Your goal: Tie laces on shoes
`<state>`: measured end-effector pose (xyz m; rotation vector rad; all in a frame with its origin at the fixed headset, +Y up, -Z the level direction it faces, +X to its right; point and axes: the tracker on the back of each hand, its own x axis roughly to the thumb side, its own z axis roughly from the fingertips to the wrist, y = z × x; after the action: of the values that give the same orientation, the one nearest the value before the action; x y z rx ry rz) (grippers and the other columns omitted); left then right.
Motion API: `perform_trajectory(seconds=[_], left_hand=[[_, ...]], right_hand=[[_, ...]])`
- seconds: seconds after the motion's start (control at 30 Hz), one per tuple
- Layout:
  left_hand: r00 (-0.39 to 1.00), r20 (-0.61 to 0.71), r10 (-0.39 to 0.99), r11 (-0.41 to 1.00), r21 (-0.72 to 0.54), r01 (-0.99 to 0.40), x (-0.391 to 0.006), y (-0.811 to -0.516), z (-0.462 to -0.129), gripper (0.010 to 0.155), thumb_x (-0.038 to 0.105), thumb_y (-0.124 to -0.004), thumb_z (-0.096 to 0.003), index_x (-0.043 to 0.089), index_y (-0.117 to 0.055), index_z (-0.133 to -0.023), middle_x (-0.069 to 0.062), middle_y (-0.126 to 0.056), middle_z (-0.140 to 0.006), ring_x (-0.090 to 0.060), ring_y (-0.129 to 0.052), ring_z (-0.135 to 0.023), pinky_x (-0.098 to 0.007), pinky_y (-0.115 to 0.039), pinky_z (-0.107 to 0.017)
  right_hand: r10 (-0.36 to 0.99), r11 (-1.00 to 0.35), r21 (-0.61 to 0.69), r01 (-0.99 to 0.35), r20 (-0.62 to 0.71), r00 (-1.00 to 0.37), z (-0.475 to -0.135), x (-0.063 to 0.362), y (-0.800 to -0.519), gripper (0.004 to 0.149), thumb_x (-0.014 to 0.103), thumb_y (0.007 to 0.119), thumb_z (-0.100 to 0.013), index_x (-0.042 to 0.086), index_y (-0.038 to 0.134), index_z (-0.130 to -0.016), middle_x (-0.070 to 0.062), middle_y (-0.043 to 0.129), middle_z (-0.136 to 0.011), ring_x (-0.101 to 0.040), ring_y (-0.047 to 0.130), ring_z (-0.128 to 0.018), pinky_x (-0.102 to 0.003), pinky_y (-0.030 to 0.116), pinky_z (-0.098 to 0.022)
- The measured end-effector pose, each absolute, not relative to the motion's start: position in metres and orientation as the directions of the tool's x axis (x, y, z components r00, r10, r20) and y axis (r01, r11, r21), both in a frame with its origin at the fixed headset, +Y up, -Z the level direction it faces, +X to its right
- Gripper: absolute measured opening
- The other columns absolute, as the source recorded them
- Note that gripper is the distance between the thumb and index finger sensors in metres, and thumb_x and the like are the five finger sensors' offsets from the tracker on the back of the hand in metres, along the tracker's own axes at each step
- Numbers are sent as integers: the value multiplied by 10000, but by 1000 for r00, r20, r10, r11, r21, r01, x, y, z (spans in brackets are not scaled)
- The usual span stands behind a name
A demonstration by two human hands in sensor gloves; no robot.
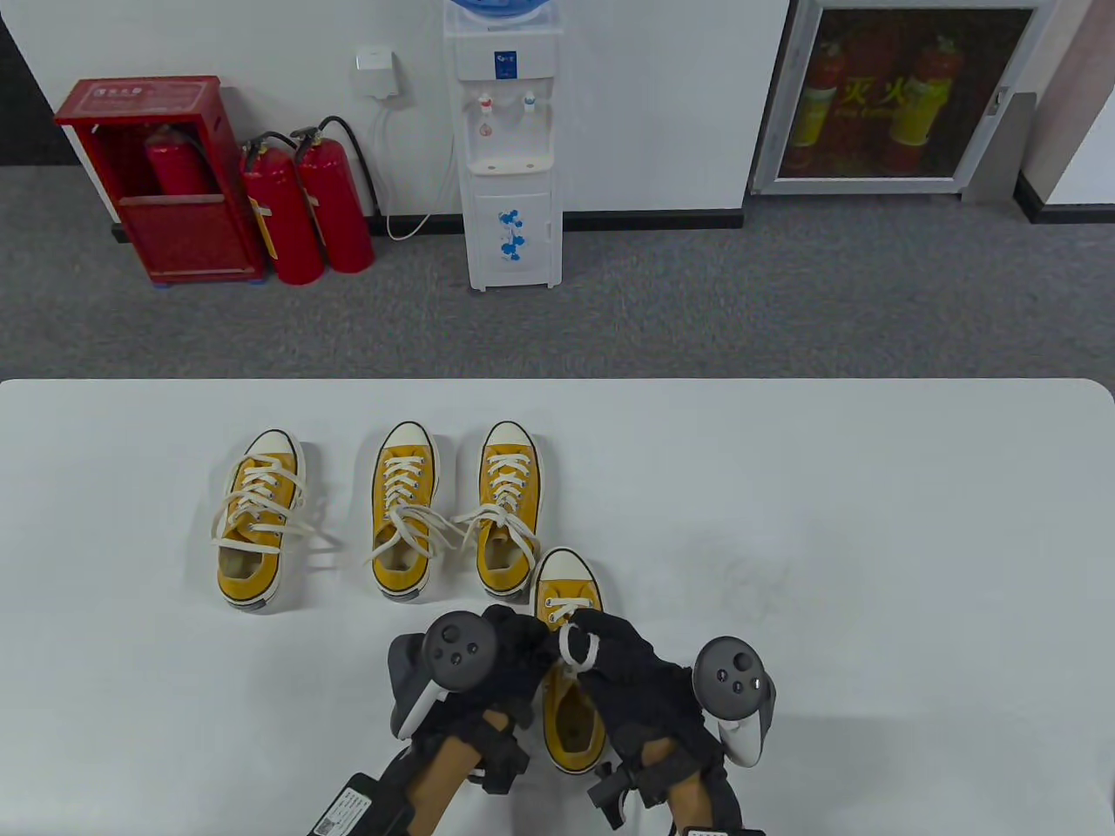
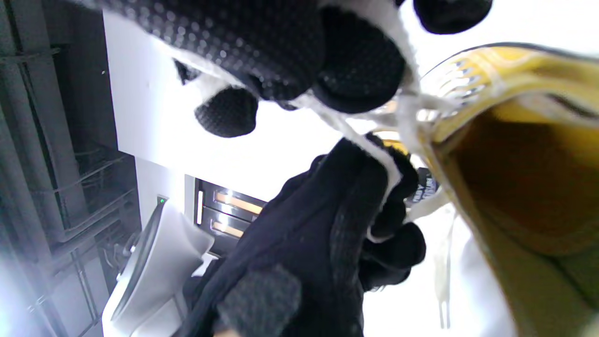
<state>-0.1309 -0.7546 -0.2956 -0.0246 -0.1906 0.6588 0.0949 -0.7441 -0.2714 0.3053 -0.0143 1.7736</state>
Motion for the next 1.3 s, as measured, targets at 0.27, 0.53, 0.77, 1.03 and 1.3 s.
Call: perform_trajectory(seconds=[0.27, 0.53, 0.77, 1.03, 1.3], left_hand=[[773, 177, 609, 790, -53, -611, -136, -759, -292, 479, 551, -789, -458, 288, -862, -853, -25, -858, -848, -291, -928, -638, -623, -675, -641], [758, 194, 623, 778, -51, -626, -145, -761, -287, 484, 537, -793, -460, 277, -870, -861, -44, -874, -849, -295, -947, -600, -625, -693, -616], [743, 202, 638, 764, -44, -644, -146, -759, -285, 488, 530, -793, -462, 274, -869, -870, -50, -874, -867, -293, -954, -589, -623, -701, -609], [727, 173, 664, 743, -40, -668, -152, -762, -287, 567, 537, -794, -462, 265, -774, -960, -100, -762, -1045, -328, -939, -697, -642, -676, -630], [648, 146, 748, 659, -41, -751, -155, -762, -286, 566, 536, -780, -468, 264, -763, -963, -101, -748, -1050, -334, -922, -733, -658, -638, -657]], right_hand=[[937, -291, 46, -955, 216, -275, -269, 99, -744, 420, 148, 824, -427, 183, 897, -839, -62, 855, -872, -221, 898, -614, -641, 517, -683], [873, -434, -162, -886, 168, -458, -259, 106, -740, 395, 219, 872, -420, 231, 936, -809, -22, 940, -815, -268, 873, -704, -668, 426, -702], [887, -427, -129, -895, 134, -442, -259, 114, -734, 436, 269, 872, -420, 168, 898, -844, -65, 979, -736, -238, 927, -528, -613, 567, -640], [967, -256, 49, -966, 29, -254, -266, 118, -746, 529, 374, 884, -422, 123, 842, -886, -52, 993, -658, -151, 949, -307, -543, 716, -525], [943, -331, 91, -939, 49, -328, -267, 112, -748, 535, 257, 866, -422, 179, 786, -945, -14, 897, -757, -245, 936, -612, -639, 587, -665]])
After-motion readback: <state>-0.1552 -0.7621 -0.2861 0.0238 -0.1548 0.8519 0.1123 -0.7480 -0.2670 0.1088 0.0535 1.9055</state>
